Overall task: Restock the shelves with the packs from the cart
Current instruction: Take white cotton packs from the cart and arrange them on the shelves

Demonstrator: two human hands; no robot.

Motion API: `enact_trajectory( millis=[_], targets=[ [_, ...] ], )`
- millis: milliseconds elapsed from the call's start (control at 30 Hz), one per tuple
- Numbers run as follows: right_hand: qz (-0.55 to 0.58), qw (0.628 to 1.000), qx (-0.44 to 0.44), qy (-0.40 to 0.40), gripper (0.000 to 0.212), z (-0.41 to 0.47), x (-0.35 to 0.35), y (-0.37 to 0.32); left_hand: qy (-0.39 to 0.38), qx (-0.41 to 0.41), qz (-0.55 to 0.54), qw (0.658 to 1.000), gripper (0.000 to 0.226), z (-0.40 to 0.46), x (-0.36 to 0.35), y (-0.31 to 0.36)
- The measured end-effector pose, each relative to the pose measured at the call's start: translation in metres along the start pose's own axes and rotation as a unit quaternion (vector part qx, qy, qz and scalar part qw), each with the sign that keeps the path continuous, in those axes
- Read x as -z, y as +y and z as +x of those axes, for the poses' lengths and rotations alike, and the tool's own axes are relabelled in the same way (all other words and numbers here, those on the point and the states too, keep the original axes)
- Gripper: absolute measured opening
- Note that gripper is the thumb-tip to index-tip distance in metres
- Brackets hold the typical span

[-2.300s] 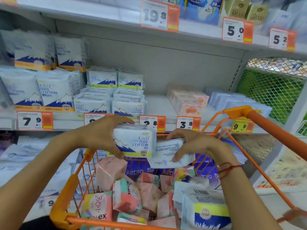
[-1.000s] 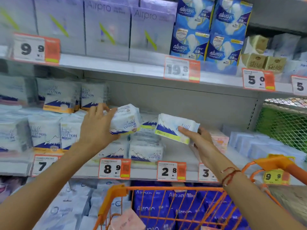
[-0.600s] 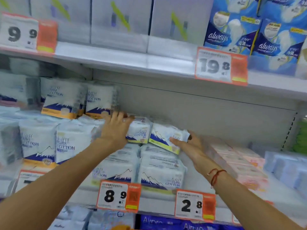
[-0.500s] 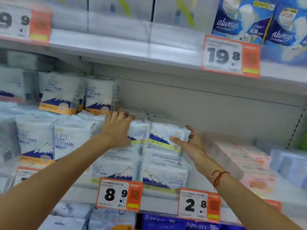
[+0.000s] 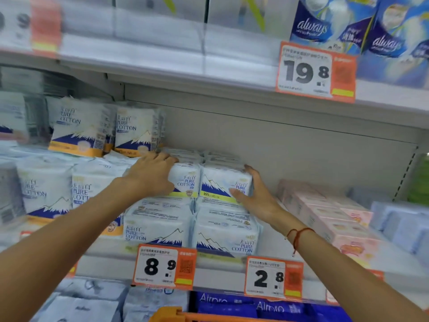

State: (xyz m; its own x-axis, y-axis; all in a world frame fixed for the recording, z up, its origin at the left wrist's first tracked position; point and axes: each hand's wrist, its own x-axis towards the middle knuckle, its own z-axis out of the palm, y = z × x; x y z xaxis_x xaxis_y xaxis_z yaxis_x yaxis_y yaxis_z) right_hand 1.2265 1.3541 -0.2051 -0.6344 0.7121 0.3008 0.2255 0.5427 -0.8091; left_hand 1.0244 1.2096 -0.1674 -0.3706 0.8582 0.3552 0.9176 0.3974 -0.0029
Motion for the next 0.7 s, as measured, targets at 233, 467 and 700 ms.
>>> enact_trajectory(
  millis=[233,467,700],
  targets=[
    [-0.098,0.995,-0.01,0.033,0.076,-0.05,0.036,-0.014,0.08,-0.013,-0.057,0.995,0.064,-0.038,0.024,0.051],
    [-0.137,0.987,0.003,0.08,0.023,-0.14,0.058,-0.01,0.085,-0.049,-0.223,0.97,0.025,-0.109,0.033,0.142],
    [-0.272,0.932,-0.142,-0.193,0.017,-0.212,0.084,-0.038,-0.337,-0.227,-0.151,0.901,0.029,-0.182,-0.007,0.193]
  ],
)
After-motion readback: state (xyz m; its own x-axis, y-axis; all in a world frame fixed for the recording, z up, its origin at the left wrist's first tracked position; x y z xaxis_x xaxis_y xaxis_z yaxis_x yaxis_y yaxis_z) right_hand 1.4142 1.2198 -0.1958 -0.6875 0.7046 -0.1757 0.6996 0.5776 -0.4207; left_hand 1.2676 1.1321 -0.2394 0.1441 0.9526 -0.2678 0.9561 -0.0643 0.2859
